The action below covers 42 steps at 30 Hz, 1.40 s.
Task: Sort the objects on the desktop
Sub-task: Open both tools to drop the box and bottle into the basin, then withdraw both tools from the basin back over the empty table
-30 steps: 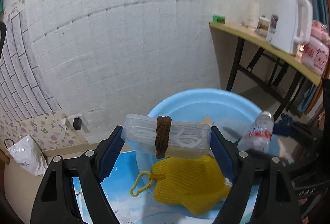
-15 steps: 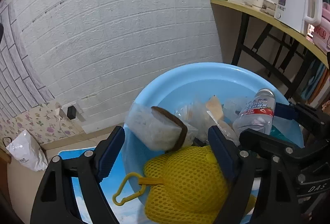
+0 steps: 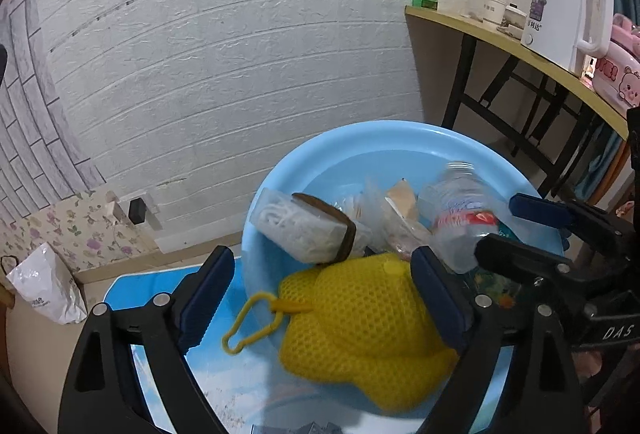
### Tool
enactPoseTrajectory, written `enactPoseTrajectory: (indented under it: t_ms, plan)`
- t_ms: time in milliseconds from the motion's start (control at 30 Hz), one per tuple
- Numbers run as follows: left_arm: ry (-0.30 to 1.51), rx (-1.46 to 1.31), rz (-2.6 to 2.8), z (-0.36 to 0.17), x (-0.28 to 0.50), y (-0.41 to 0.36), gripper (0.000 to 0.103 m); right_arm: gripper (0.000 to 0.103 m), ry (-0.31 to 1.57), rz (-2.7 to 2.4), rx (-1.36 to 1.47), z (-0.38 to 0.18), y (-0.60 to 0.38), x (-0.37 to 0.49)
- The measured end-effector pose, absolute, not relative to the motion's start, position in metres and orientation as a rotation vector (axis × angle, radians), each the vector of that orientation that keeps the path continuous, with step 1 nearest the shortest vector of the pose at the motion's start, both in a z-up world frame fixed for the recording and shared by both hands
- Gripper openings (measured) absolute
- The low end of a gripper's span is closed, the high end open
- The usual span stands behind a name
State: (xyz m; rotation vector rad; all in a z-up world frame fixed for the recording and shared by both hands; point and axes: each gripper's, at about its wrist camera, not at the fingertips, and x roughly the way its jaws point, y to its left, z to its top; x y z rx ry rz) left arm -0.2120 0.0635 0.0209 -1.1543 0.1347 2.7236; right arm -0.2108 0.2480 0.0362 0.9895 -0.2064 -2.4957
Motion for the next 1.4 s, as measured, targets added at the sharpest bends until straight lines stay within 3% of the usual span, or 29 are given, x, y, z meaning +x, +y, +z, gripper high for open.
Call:
enactPoseTrajectory:
  t_ms: [333, 567, 833, 1167, 1400]
  plan:
    - [0.029, -1.172, 2.718, 0.016, -0.187, 0.054, 0.092, 0.087, -0.187, -2.486, 1.033, 0.032, 0.253, -0.189]
    - [0.048, -1.166, 2.706, 0.017, -0.170, 0.054, 0.092, 0.087, -0.124, -2.486, 1.039, 0.034, 0.248, -0.176]
    - [0.036, -1.193, 2.744, 0.009, -0.157, 0.048, 0.096, 0.087, 0.042, -2.578, 1.041, 0.034, 0.231, -0.162]
    - [0.083, -1.163, 2.786, 0.022, -0.142, 0.040, 0.098, 0.087, -0.002, -2.586, 1.094, 0.040, 0.231, -0.159]
    - [0.054, -1.391, 2.897, 0.037, -0.137, 0.028, 0.099, 0.090, -0.013, -2.653, 1.054, 0.055, 0.229, -0.150]
